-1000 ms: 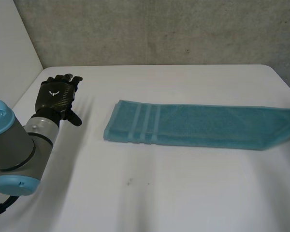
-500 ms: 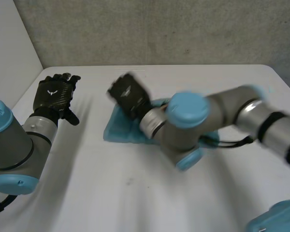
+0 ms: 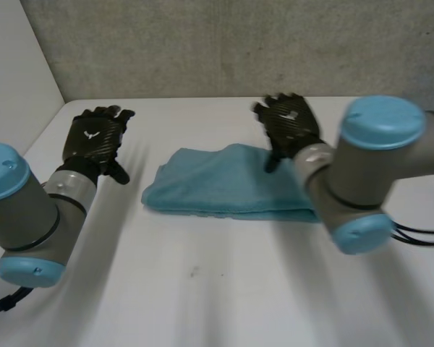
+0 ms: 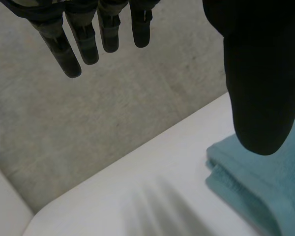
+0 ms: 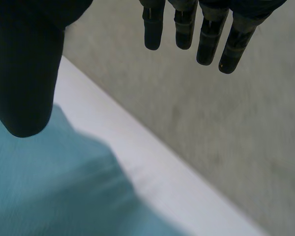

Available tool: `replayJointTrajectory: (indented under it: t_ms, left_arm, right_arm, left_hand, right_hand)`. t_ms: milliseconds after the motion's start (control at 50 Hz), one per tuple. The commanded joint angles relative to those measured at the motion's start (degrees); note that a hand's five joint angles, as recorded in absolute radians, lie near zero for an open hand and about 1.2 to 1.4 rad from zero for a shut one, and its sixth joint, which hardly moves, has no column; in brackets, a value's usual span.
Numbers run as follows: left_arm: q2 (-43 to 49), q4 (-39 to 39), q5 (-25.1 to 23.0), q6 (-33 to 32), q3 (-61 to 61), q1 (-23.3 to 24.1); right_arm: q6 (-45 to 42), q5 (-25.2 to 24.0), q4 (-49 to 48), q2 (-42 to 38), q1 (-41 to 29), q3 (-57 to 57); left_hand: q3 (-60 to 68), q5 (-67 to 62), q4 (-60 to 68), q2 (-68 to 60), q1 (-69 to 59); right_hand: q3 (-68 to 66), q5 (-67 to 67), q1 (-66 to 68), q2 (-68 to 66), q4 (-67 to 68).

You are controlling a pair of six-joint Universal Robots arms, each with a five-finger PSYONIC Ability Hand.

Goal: Fold the laundry

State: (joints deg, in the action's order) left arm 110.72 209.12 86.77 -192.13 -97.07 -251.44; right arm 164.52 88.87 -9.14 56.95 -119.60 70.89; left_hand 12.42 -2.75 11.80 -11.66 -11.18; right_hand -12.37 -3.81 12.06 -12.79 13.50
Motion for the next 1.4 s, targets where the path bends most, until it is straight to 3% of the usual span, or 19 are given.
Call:
replayJointTrajectory:
  t_ms: [20,180,280,340,400,580,740,920,960,980,1020,1040,1120,1180,1300,1400]
  left_arm:
    - [2.13,-1.34,-1.69,0.09,3.73,2.45]
    - [2.83,-1.34,-1.25,0.09,4.17,4.20]
    - [2.74,-1.34,-1.07,0.09,3.65,4.38]
    - [2.74,-1.34,-1.07,0.09,3.30,4.38]
    - [2.39,-1.43,-0.99,0.00,2.94,4.38]
    - [-0.33,-1.52,-0.99,0.27,2.15,4.20]
    - [-2.79,-1.61,0.15,0.44,2.15,3.68]
    - [-4.02,-1.96,4.20,0.53,2.59,2.63]
    - [-4.02,-2.04,4.20,0.53,2.77,2.54]
    - [-3.85,-2.31,4.11,0.53,3.20,2.53]
    - [-3.15,-2.83,3.85,0.53,4.34,2.53]
    - [-3.06,-3.01,3.76,0.53,5.05,2.62]
    - [0.10,-4.68,1.83,1.32,9.35,3.50]
    - [3.35,-7.84,-0.45,3.86,14.09,4.99]
    - [11.34,-13.64,-5.37,13.08,24.37,9.29]
    - [16.62,-15.05,-8.01,16.53,28.60,10.71]
  right_arm:
    - [6.07,-4.40,5.01,1.76,7.27,9.25]
    - [6.69,-8.36,1.41,1.14,11.93,16.11]
    - [6.86,-8.53,-3.34,-0.44,13.34,17.35]
    - [5.99,-7.57,-4.04,-2.81,14.13,16.56]
    - [5.55,-6.69,-4.04,-3.51,15.53,15.42]
    - [-9.03,-2.91,-1.24,-0.79,14.32,5.06]
    - [-12.29,-4.49,1.49,-6.39,-7.28,-11.29]
    - [-12.91,-10.55,1.67,-17.13,-16.01,-14.99]
    - [-12.47,-9.95,1.58,-19.33,-16.19,-16.31]
    - [-12.12,-8.63,1.58,-19.08,-16.19,-17.27]
    - [-11.68,-6.79,1.58,-18.29,-15.93,-17.37]
    - [-11.33,-5.56,1.58,-17.67,-15.93,-17.37]
    - [-4.14,0.07,1.49,-11.70,-15.05,-16.76]
    - [2.81,2.27,1.49,-8.01,-10.49,-15.00]
    - [9.06,0.26,3.07,-7.03,-3.54,-11.57]
    - [12.74,-1.94,7.11,-7.64,-1.25,-11.39]
  left_hand:
    - [-0.19,0.51,0.43,-0.57,-1.05]
    - [-0.02,0.35,0.60,-0.74,-1.22]
    - [-0.19,0.51,0.43,-0.57,-1.05]
    - [-0.02,0.35,0.60,-0.74,-1.22]
    - [-0.02,0.35,0.60,-0.74,-1.22]
    - [-0.52,0.85,0.10,-0.23,-0.72]
    - [-0.52,0.85,0.10,-0.23,-0.72]
    - [-0.52,0.85,0.10,-0.23,-0.72]
    - [-0.36,0.68,0.26,-0.40,-0.88]
    - [-0.19,0.52,0.43,-0.57,-1.05]
    - [-0.02,0.35,0.60,-0.74,-1.22]
    - [0.15,0.18,0.77,-0.90,-1.39]
    - [1.66,-1.33,2.28,-2.42,-2.90]
    - [3.34,-3.02,3.96,-4.10,-4.58]
    - [4.35,-4.02,4.97,-5.11,-5.59]
    - [5.20,-4.87,5.81,-5.95,-6.44]
  right_hand:
    - [2.37,3.81,-2.06,2.79,-3.50]
    - [-15.18,-13.74,15.50,-14.77,14.05]
    - [-40.23,-38.79,40.55,-39.82,39.10]
    - [-67.56,-66.12,67.88,-67.15,66.43]
    - [-67.63,-66.19,67.94,-67.21,66.50]
    - [-67.63,-66.19,67.94,-67.21,66.50]
    - [-67.63,-66.19,67.94,-67.21,66.50]
    - [-67.63,-66.19,67.94,-67.21,66.50]
    - [-67.63,-66.19,67.94,-67.21,66.50]
    - [-33.38,-31.94,33.70,-32.96,32.25]
    - [-7.23,-5.79,7.55,-6.82,6.10]
    - [-2.63,-1.20,2.95,-2.22,1.50]
    - [2.37,3.81,-2.06,2.79,-3.50]
    - [2.37,3.81,-2.06,2.79,-3.50]
    - [2.37,3.81,-2.06,2.79,-3.50]
    - [2.37,3.81,-2.06,2.79,-3.50]
